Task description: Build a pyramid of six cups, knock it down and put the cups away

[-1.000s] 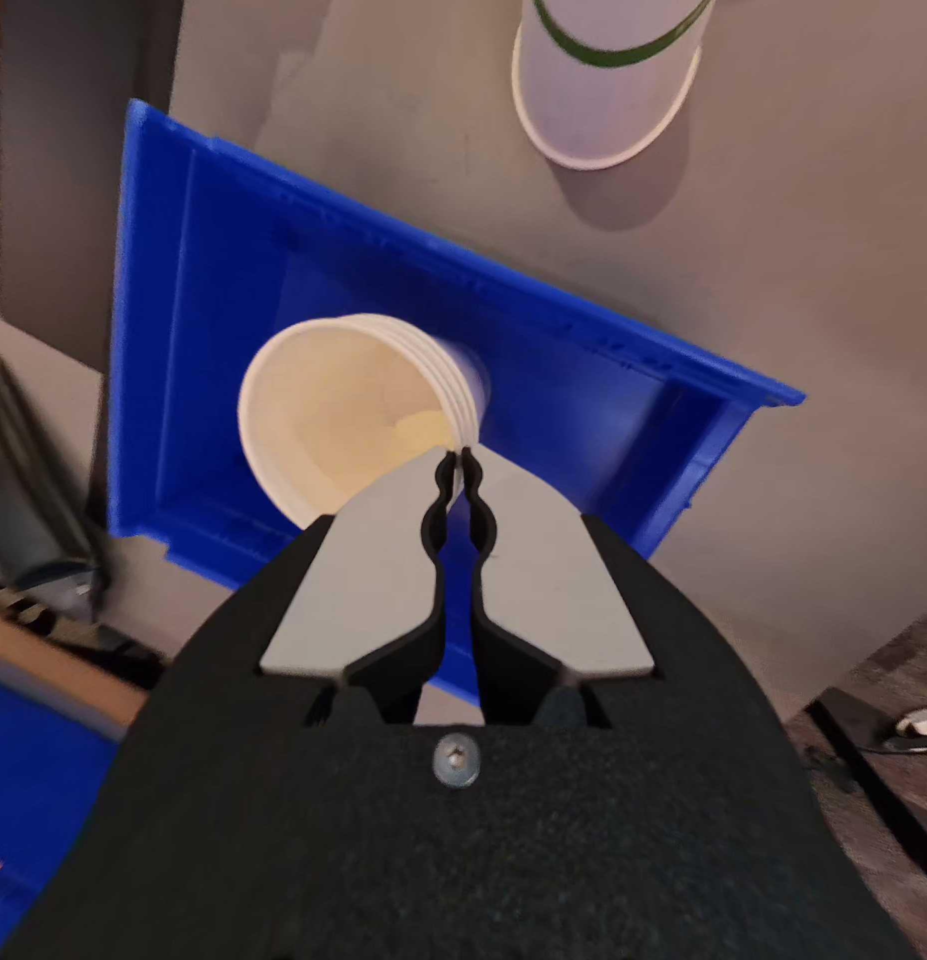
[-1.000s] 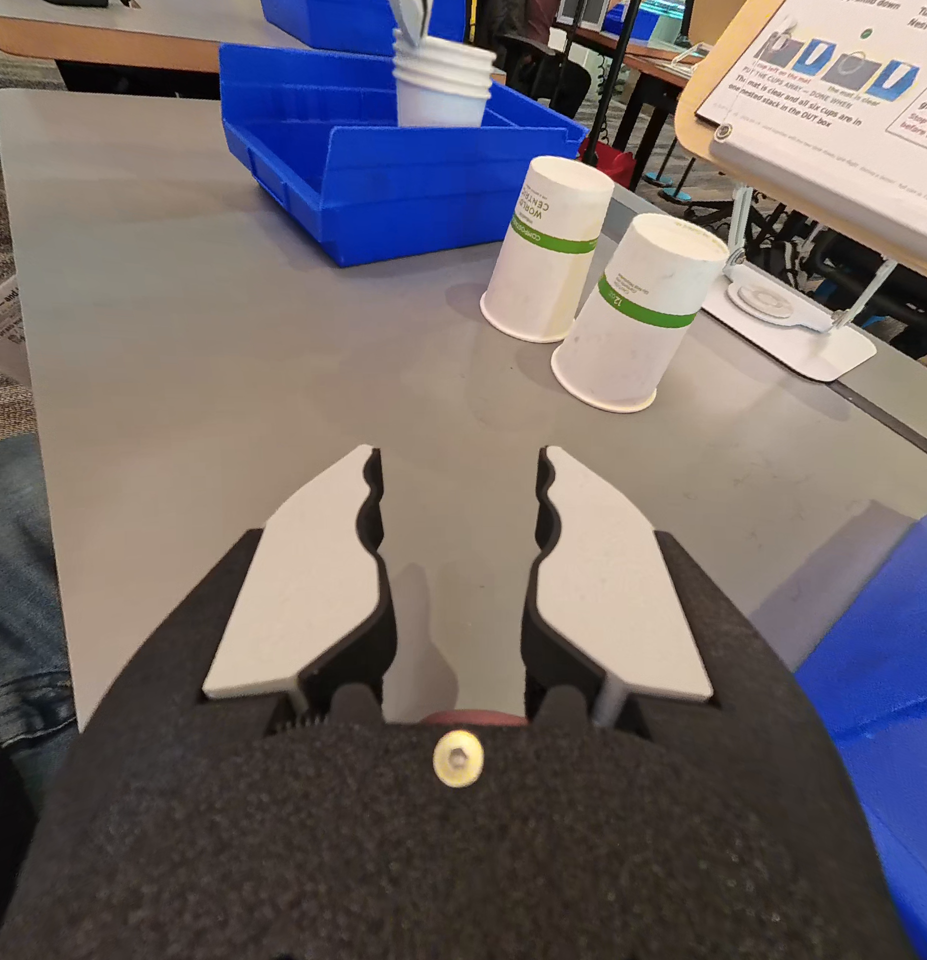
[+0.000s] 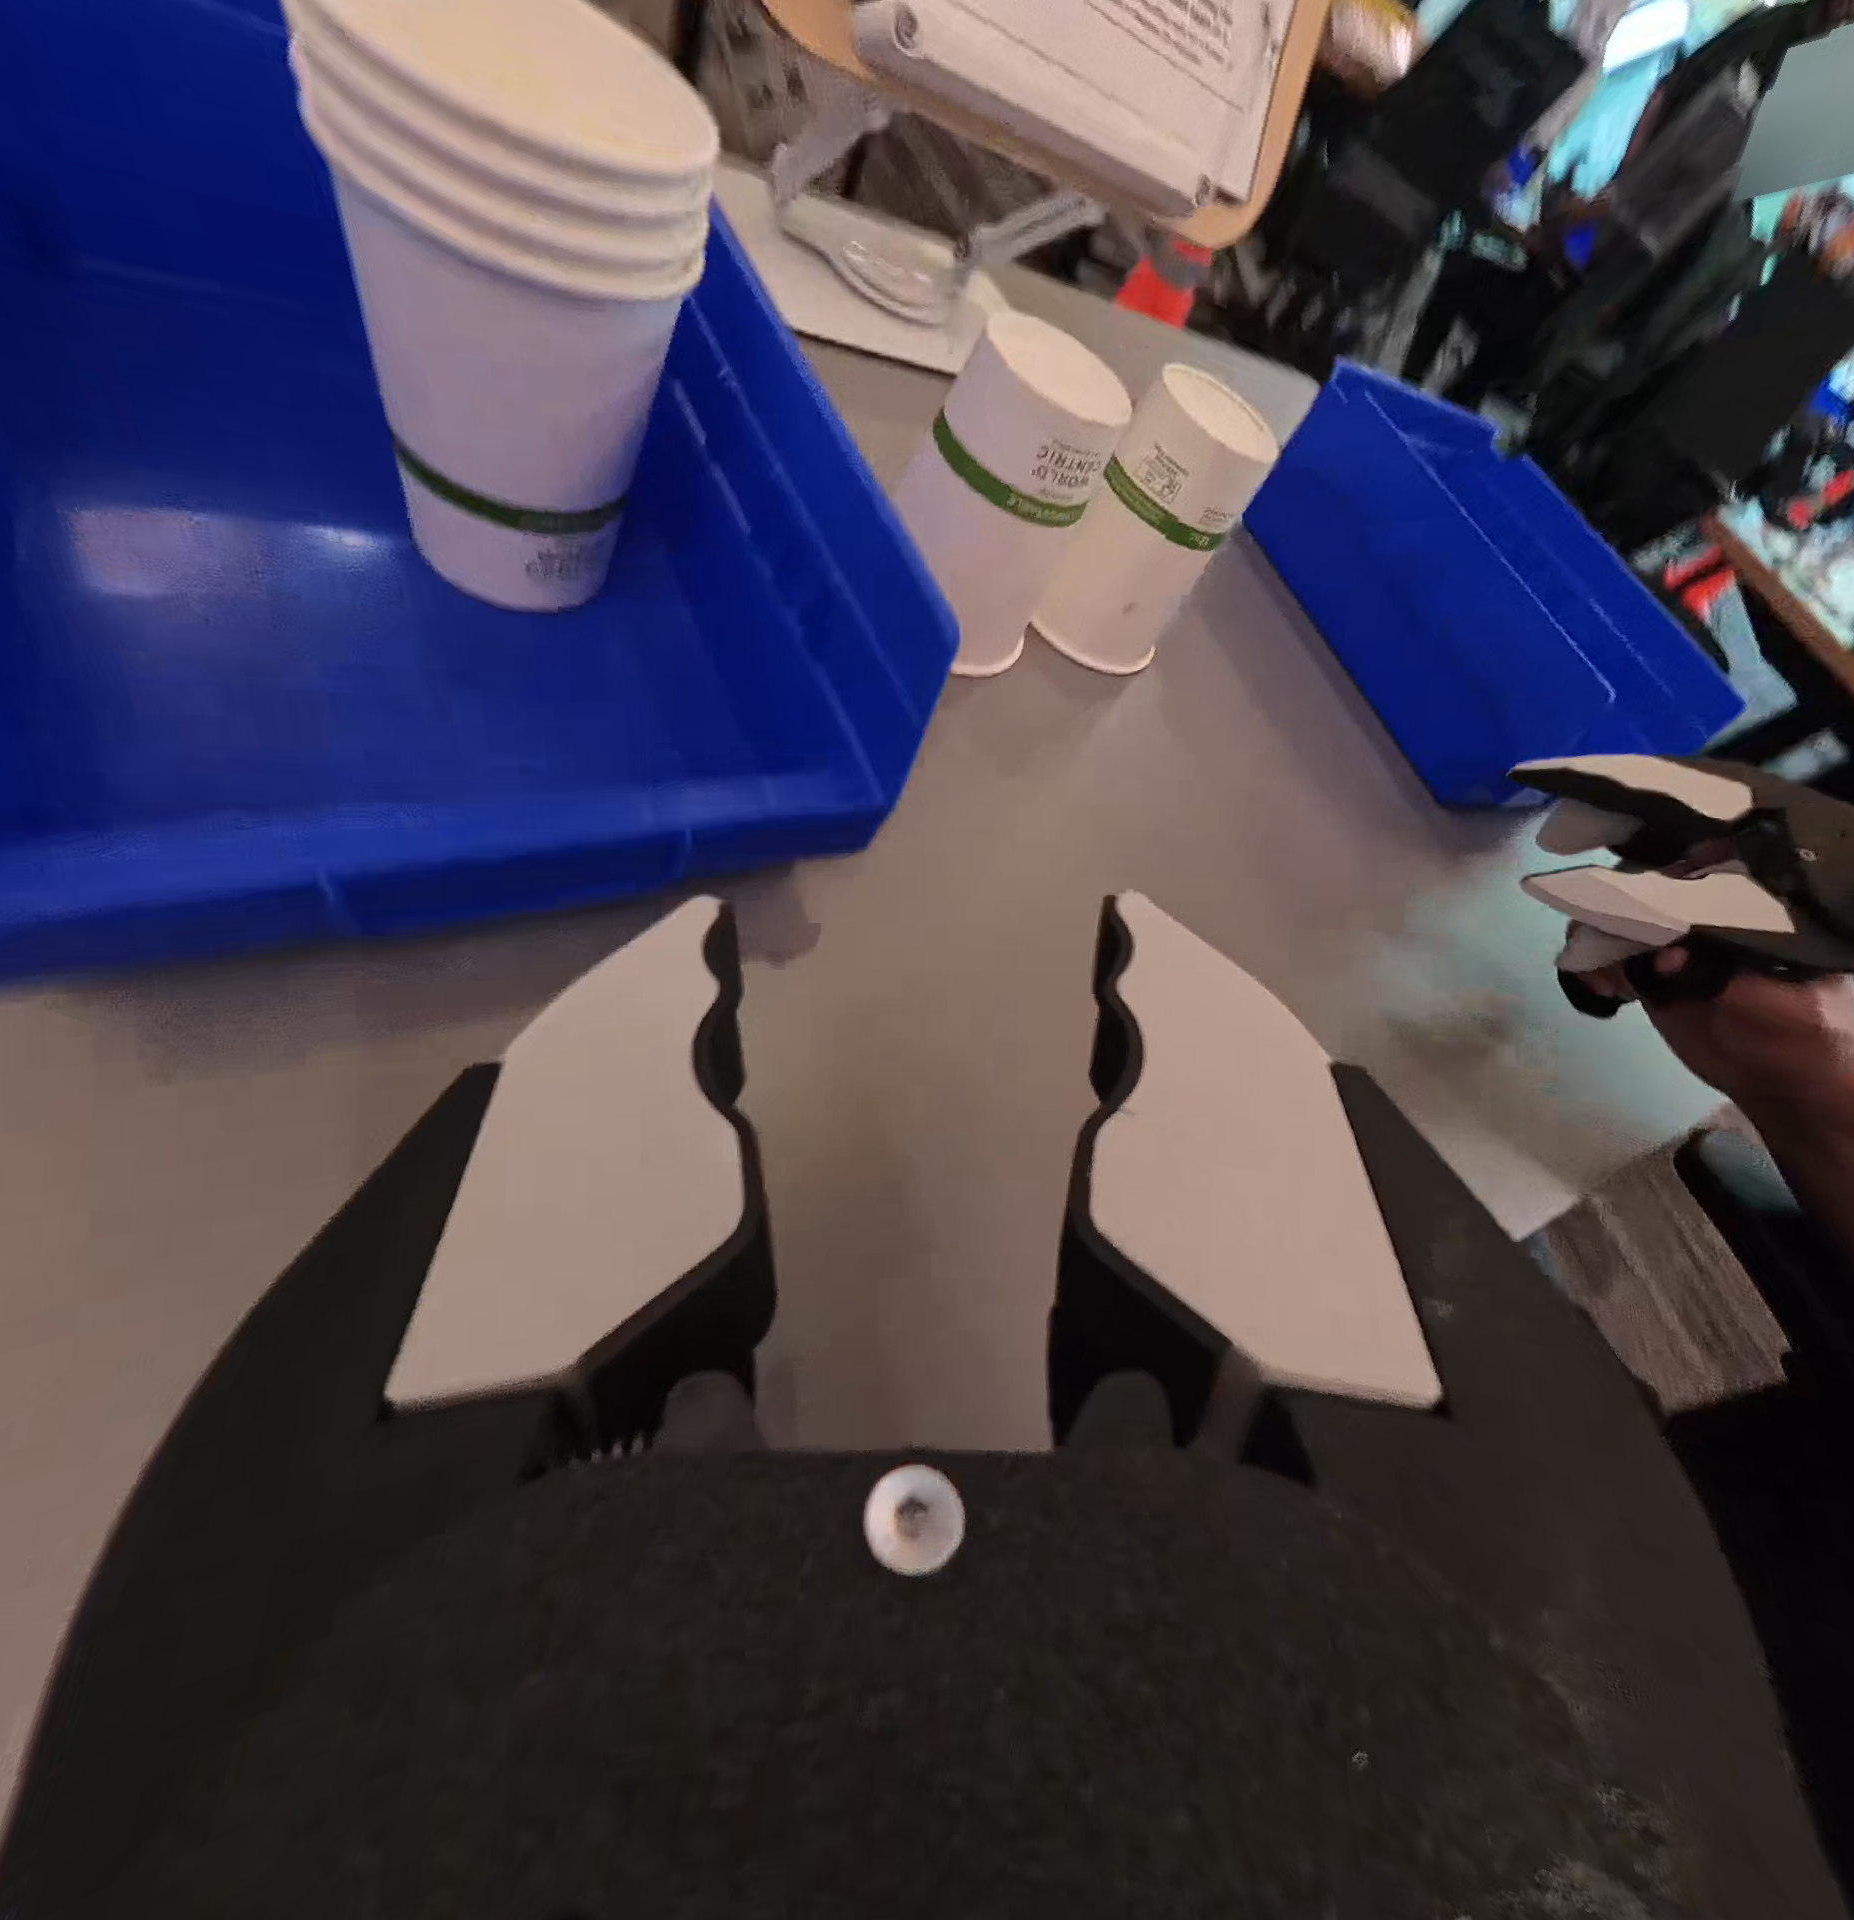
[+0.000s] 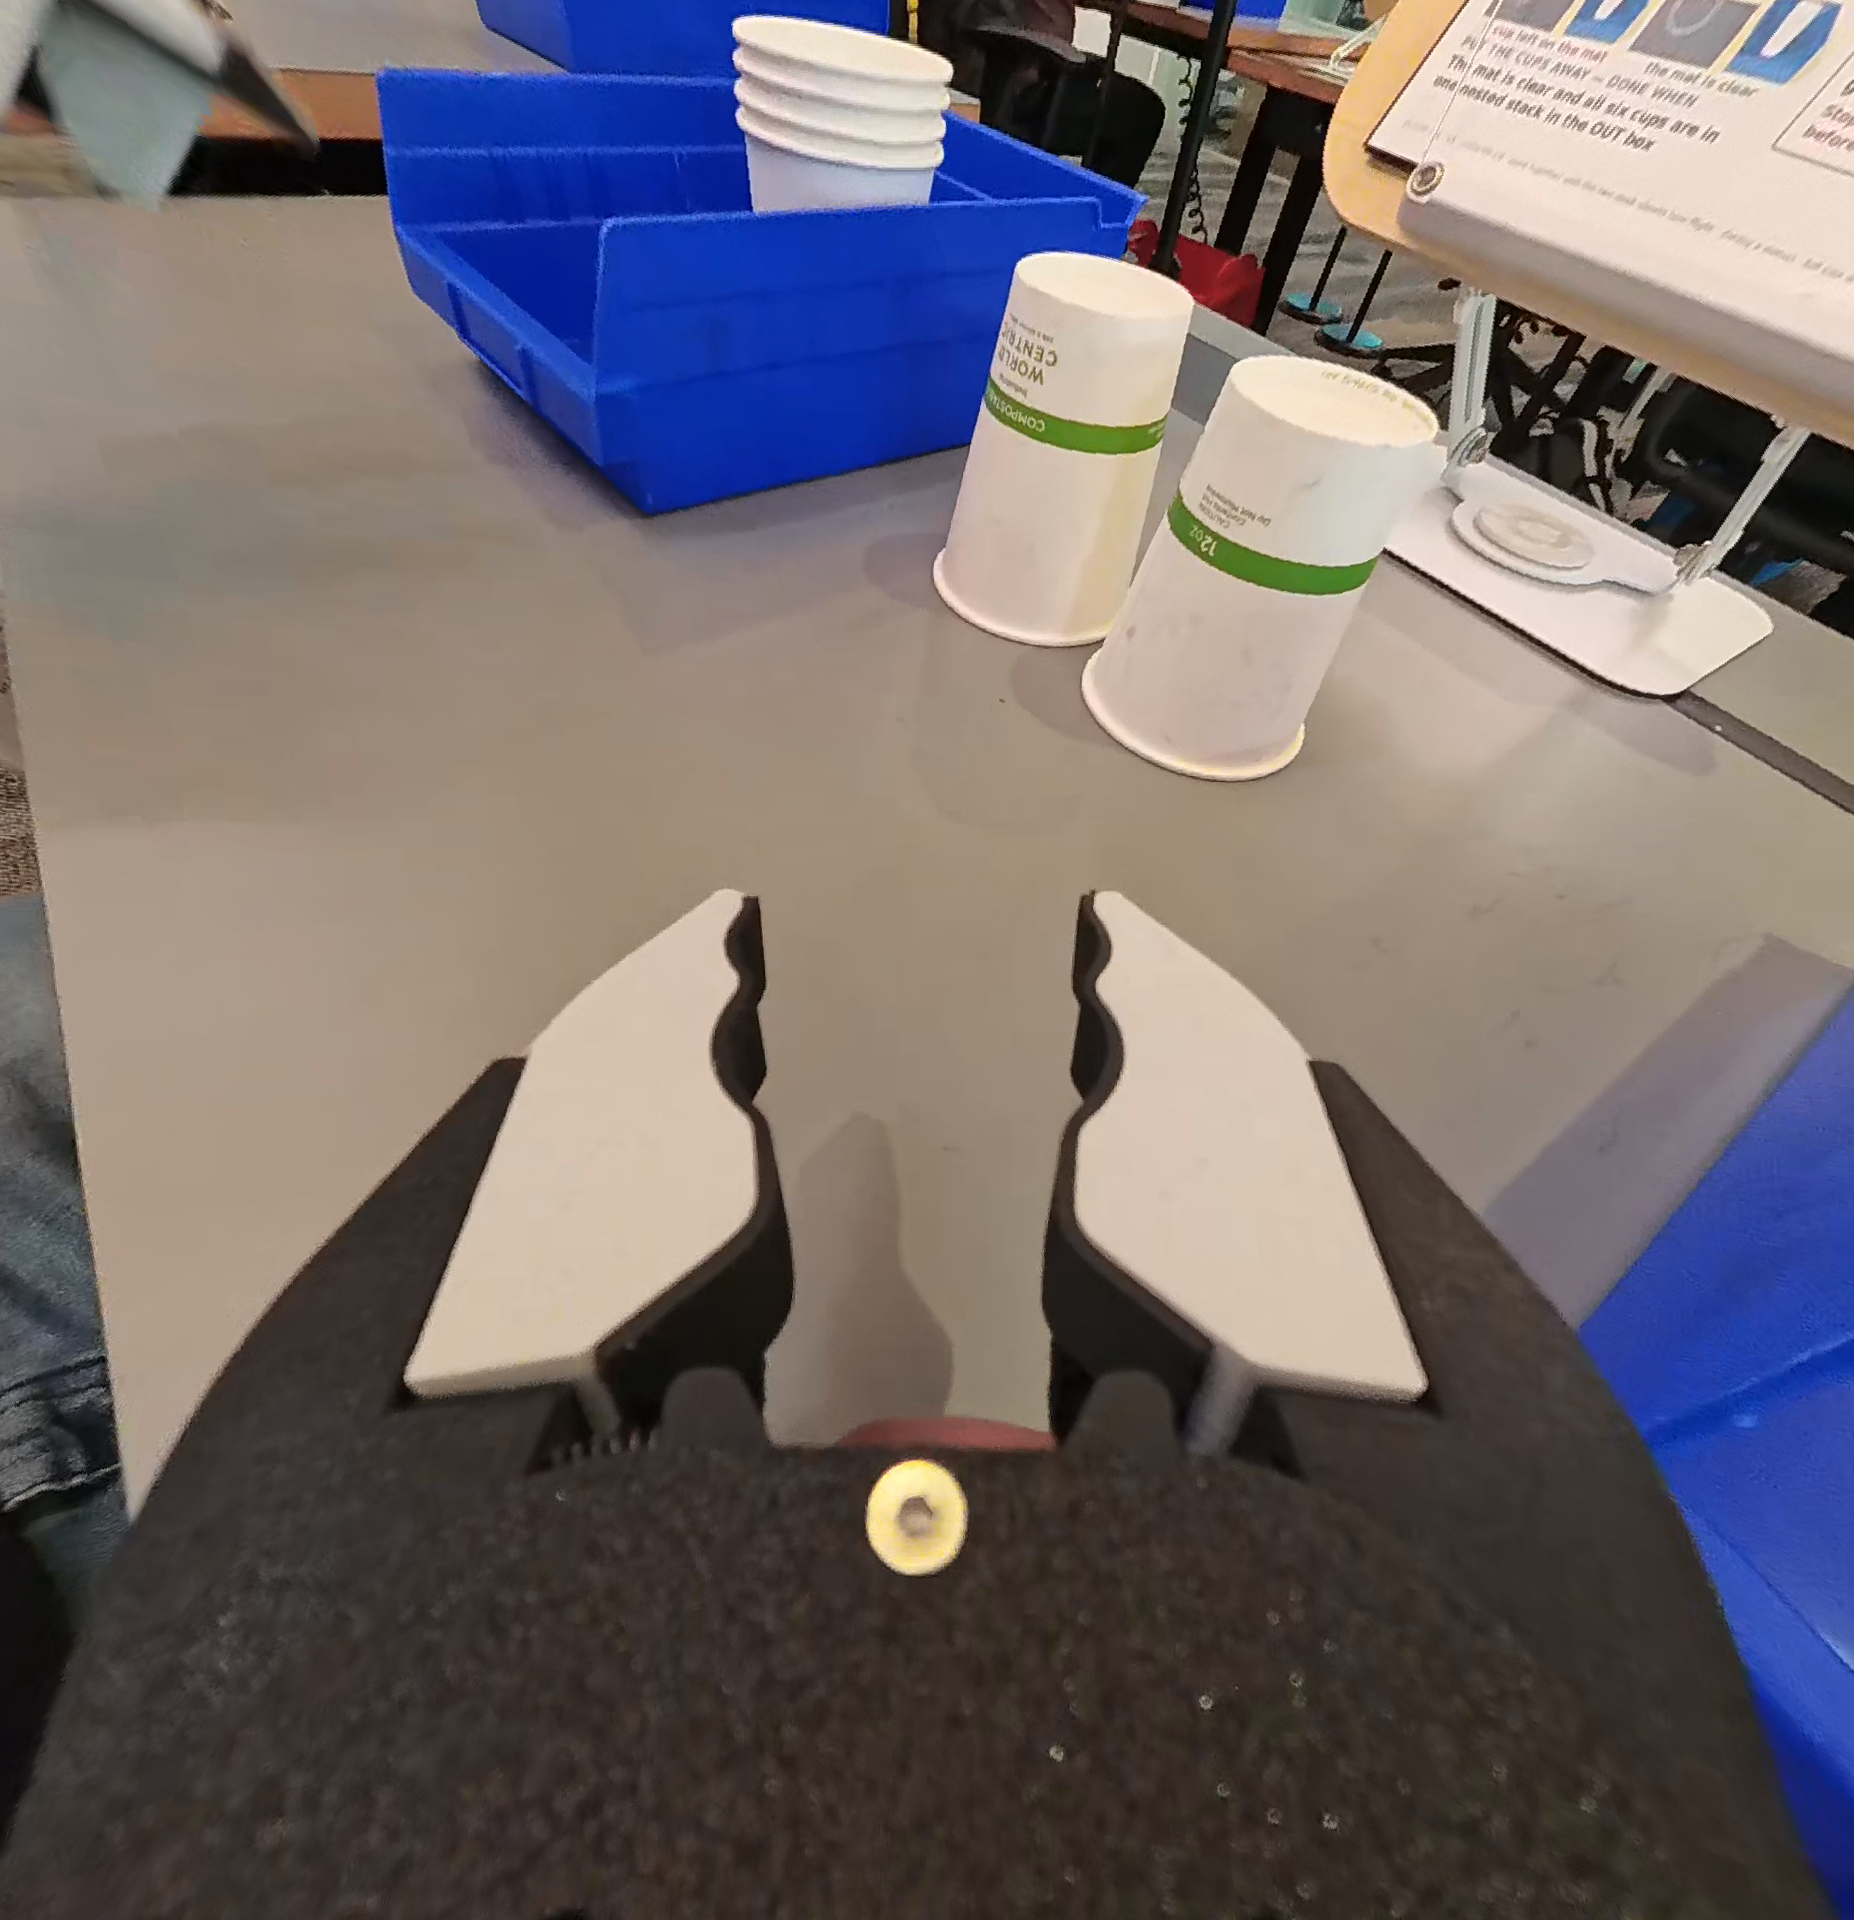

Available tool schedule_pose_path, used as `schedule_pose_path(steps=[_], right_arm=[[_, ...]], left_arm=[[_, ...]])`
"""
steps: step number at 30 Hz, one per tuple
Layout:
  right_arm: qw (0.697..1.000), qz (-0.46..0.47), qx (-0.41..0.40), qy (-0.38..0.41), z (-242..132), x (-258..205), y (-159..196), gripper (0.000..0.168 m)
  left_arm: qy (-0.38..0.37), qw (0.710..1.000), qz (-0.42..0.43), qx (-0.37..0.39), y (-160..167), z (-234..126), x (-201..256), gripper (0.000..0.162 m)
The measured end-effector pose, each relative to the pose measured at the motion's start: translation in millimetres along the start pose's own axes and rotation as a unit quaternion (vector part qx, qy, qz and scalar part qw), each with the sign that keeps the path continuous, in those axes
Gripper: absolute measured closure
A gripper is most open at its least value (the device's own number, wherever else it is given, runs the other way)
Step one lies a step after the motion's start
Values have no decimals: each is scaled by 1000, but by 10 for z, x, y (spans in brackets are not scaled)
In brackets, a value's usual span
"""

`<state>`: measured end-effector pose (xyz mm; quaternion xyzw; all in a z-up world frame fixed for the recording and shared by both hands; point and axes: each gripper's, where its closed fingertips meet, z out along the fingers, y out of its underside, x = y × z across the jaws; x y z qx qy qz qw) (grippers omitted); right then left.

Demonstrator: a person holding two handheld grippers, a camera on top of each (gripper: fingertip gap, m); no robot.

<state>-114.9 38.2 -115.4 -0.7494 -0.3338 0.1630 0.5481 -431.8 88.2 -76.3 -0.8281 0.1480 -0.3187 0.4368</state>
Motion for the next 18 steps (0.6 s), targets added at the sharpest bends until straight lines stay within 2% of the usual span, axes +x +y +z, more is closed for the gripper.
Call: schedule_pose_path(steps=[2,4,6,8,9,10,13,18], right_arm=[[1000,0,2,-2,0,-4,-9,112],[1000,2,4,-7,4,-19,-17,112],[1000,0,3,-10,11,-32,-14,112],[1000,-4,0,-9,15,-38,-2,112],[1000,-7,-2,-9,14,-38,4,112],[1000,-10,-3,-8,12,-39,10,112],[1000,-10,-5,-11,8,-41,33,112],[1000,-8,-2,-9,-23,-8,36,112]], left_arm=[[-21,999,18,-39,-457,56,-193,114],[-67,993,41,-90,-913,188,-491,119],[-94,981,36,-166,-1215,399,-758,127],[-83,973,9,-214,-1428,657,-859,136],[-83,969,1,-232,-1490,777,-900,145],[-91,962,3,-257,-1513,876,-958,148],[-119,947,7,-298,-1577,1069,-1113,146],[-143,926,7,-348,-1511,1179,-1288,146]])
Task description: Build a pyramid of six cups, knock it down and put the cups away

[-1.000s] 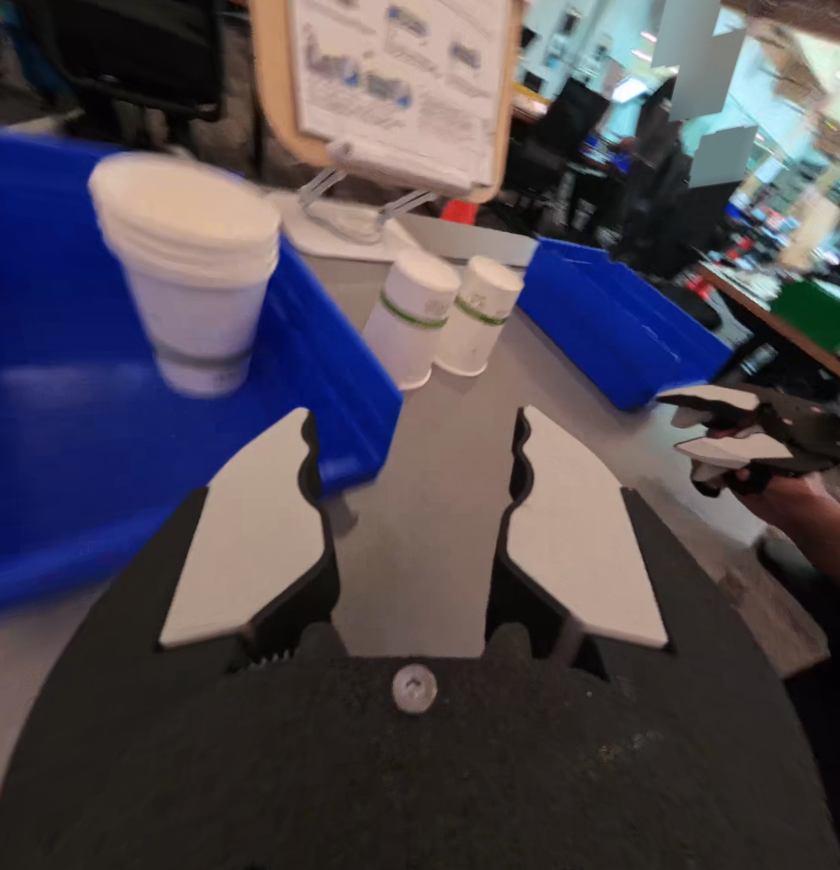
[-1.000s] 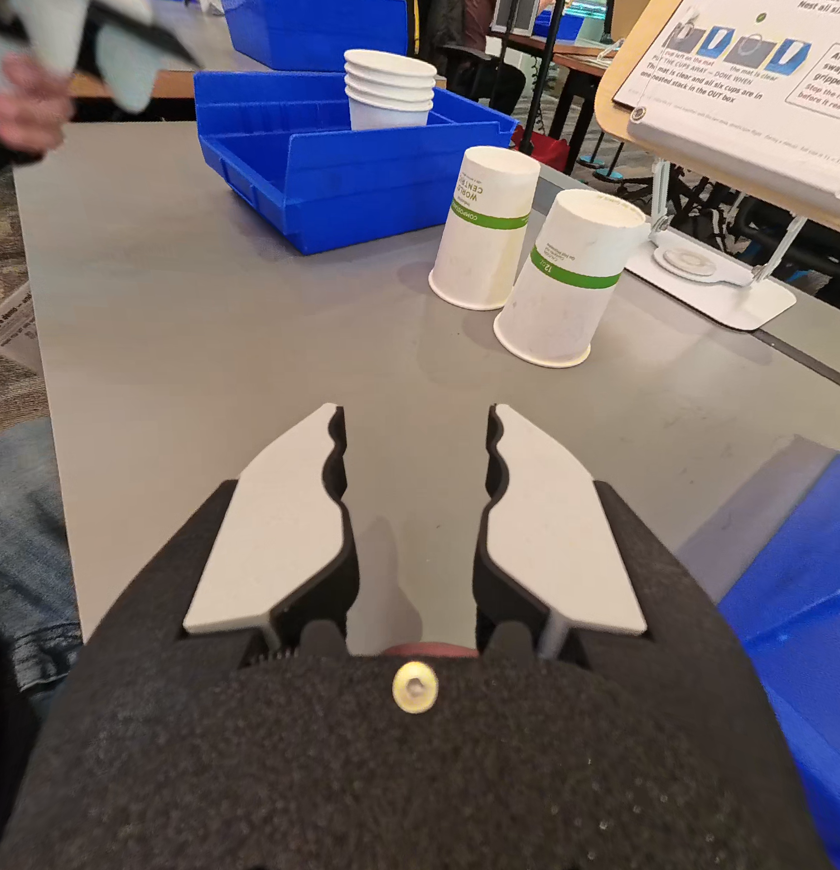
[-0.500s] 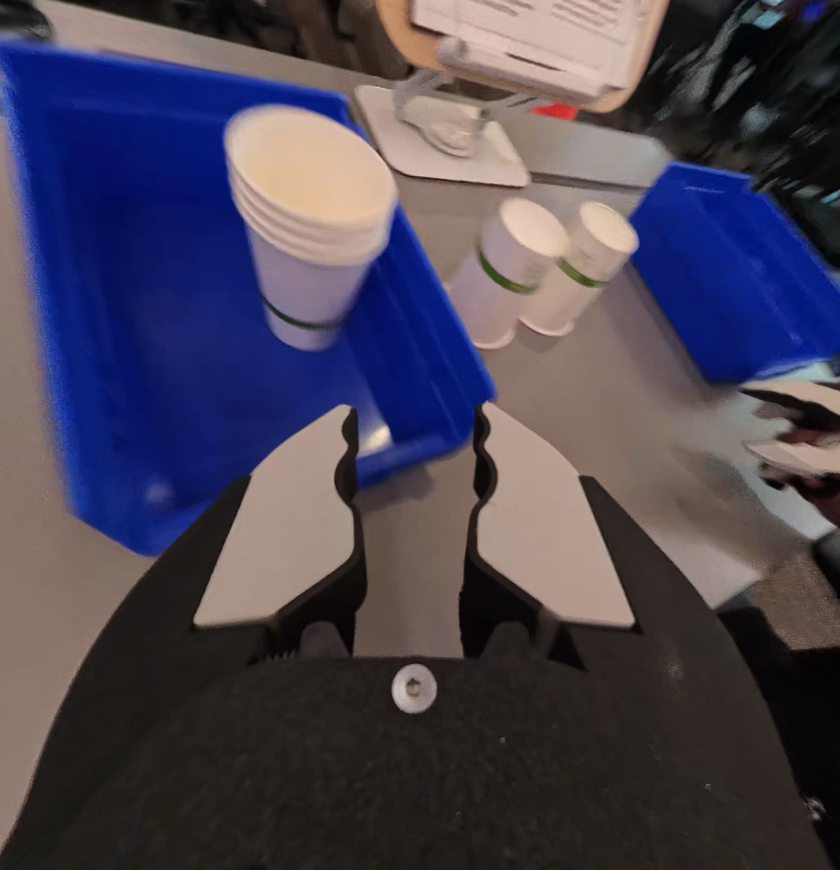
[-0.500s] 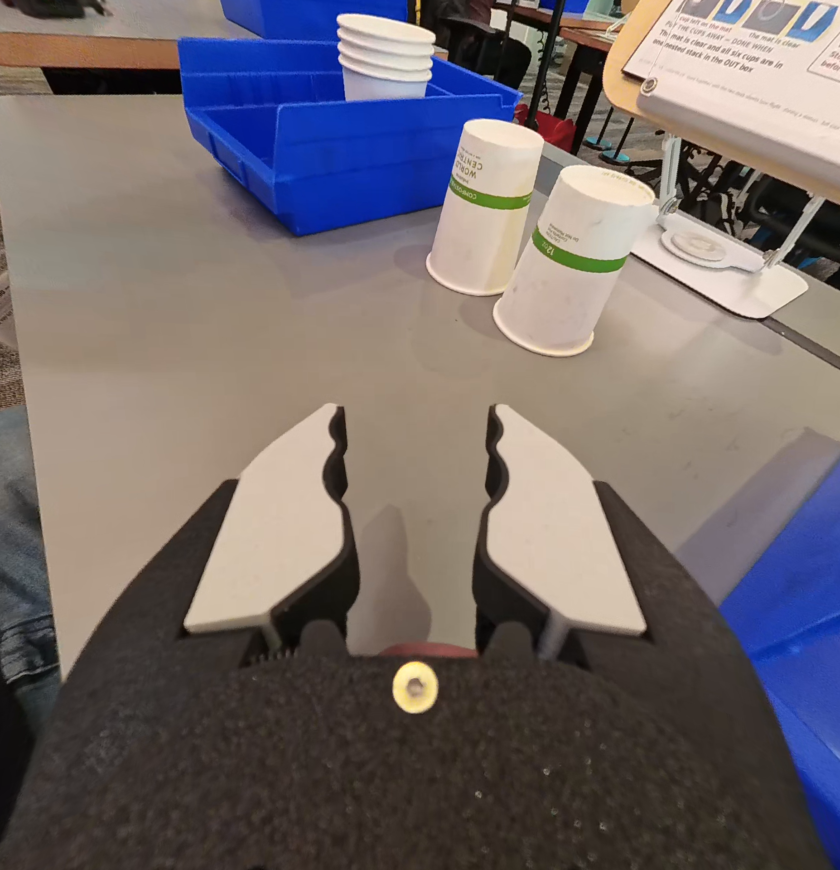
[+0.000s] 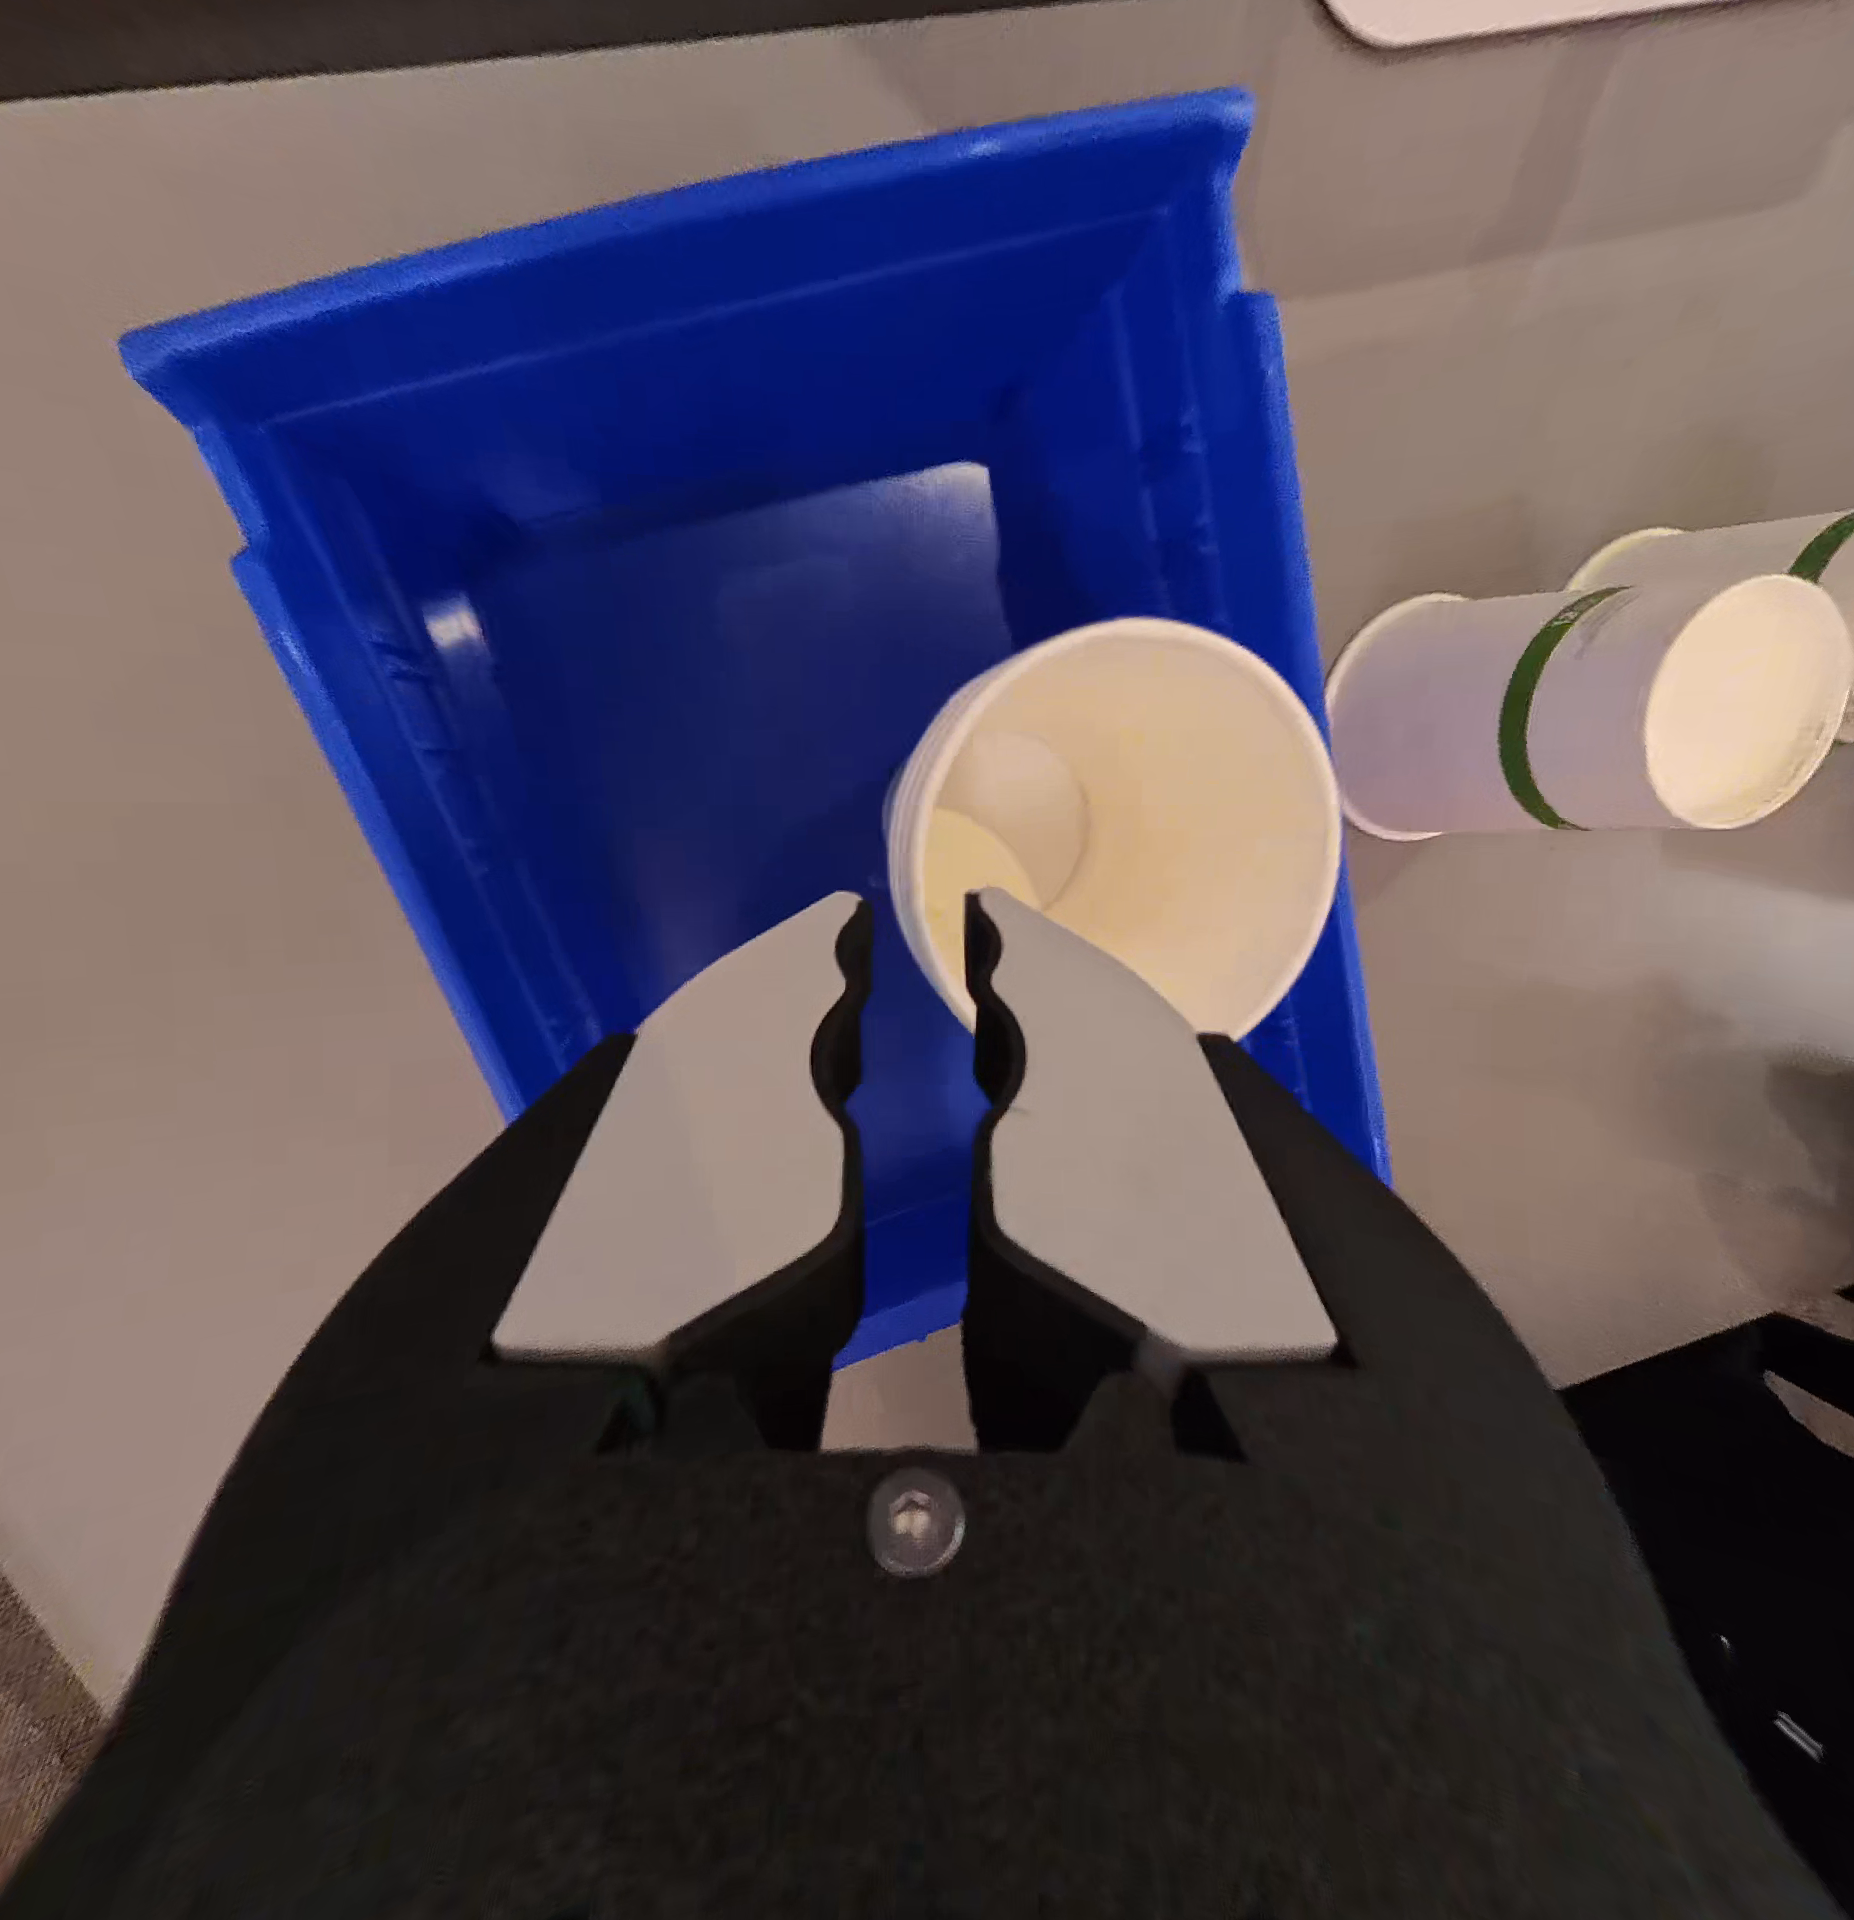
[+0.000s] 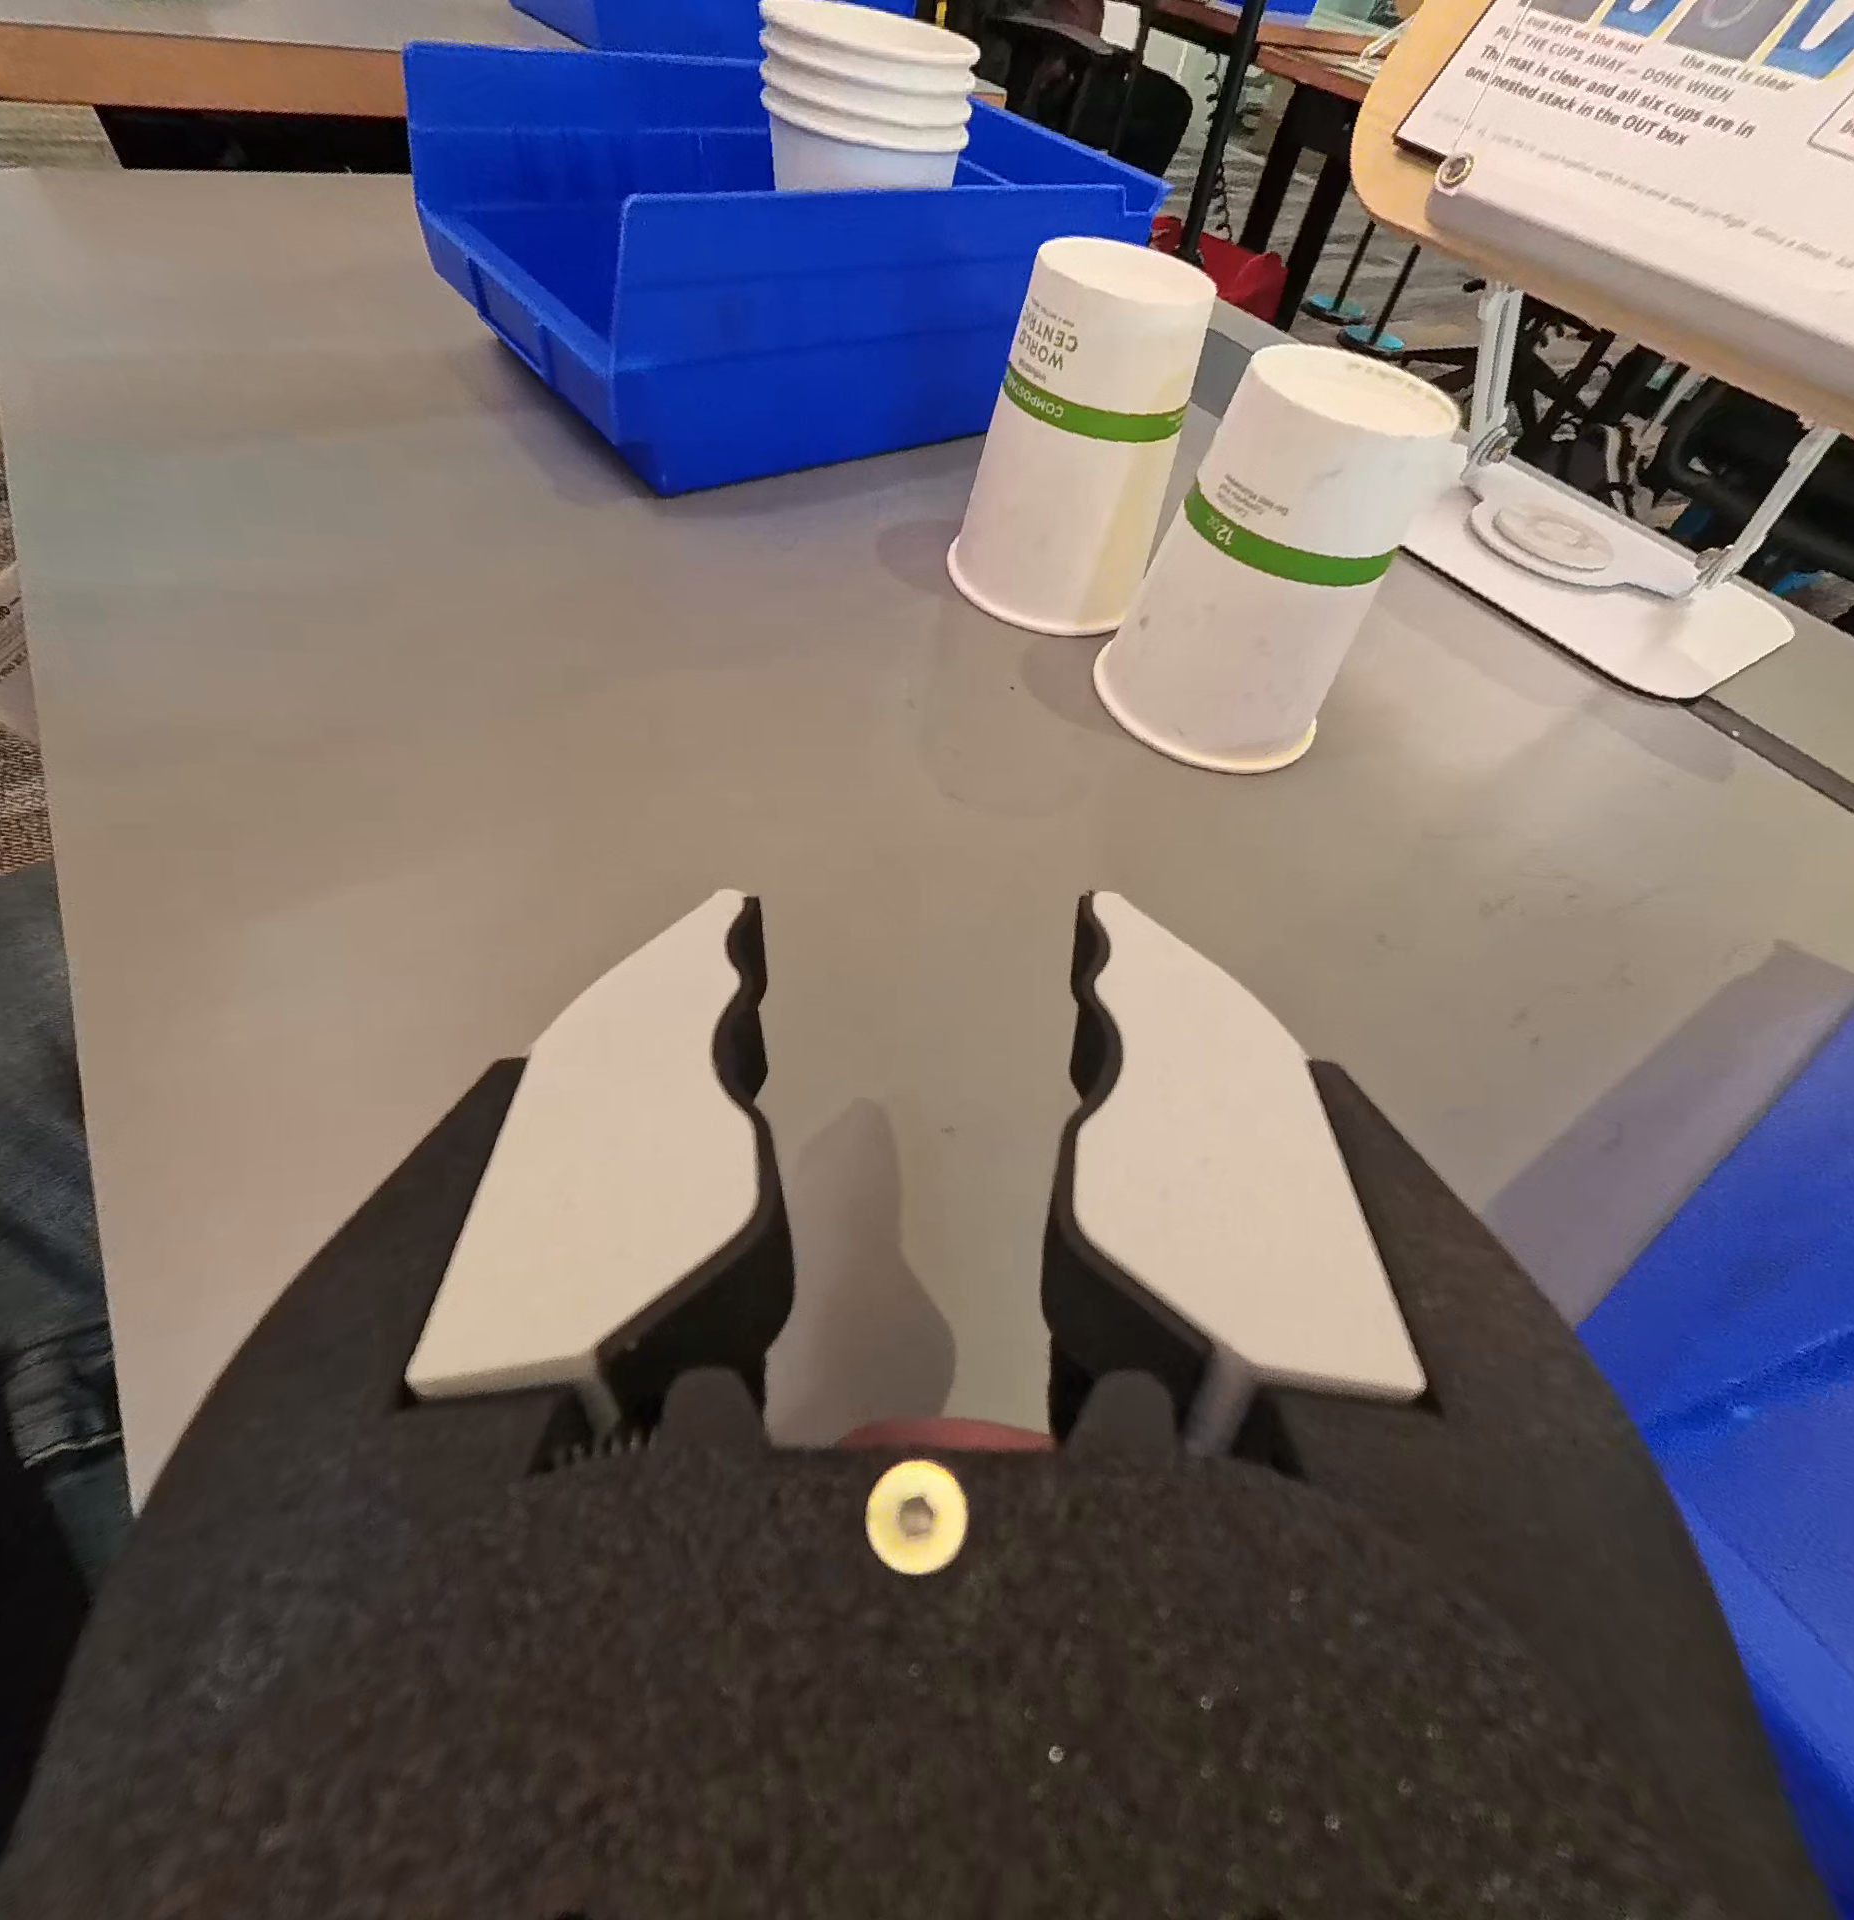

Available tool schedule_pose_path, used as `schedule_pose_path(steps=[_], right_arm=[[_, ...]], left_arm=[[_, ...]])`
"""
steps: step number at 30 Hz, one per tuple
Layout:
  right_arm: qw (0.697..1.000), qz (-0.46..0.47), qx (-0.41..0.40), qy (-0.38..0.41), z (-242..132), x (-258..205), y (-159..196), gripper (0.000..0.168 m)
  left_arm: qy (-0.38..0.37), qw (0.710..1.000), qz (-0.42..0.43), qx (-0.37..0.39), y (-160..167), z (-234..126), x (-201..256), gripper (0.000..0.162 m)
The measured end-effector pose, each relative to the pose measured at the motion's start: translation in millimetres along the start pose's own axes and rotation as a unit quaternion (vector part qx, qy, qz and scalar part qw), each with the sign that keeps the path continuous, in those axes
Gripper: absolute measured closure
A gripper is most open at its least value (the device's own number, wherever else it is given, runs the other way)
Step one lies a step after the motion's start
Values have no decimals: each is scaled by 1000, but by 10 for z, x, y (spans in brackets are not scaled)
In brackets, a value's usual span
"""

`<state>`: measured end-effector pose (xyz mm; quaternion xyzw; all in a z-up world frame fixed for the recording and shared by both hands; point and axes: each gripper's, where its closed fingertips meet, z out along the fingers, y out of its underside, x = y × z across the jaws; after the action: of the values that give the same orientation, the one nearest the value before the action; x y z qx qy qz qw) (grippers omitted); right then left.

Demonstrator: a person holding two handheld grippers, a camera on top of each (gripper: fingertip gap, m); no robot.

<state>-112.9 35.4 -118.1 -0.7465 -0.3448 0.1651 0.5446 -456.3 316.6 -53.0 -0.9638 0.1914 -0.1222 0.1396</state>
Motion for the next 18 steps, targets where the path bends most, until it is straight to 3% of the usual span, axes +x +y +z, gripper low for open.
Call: schedule_pose_path(steps=[4,8,18], right_arm=[[1000,6,0,-3,1,17,3,112],[1000,2,-2,-3,6,12,9,112],[1000,-17,-13,-3,24,-41,35,112]], left_arm=[[-2,1000,6,-16,11,58,13,147],[-19,999,19,-25,11,66,5,159],[-81,993,57,-56,52,54,-45,159]])
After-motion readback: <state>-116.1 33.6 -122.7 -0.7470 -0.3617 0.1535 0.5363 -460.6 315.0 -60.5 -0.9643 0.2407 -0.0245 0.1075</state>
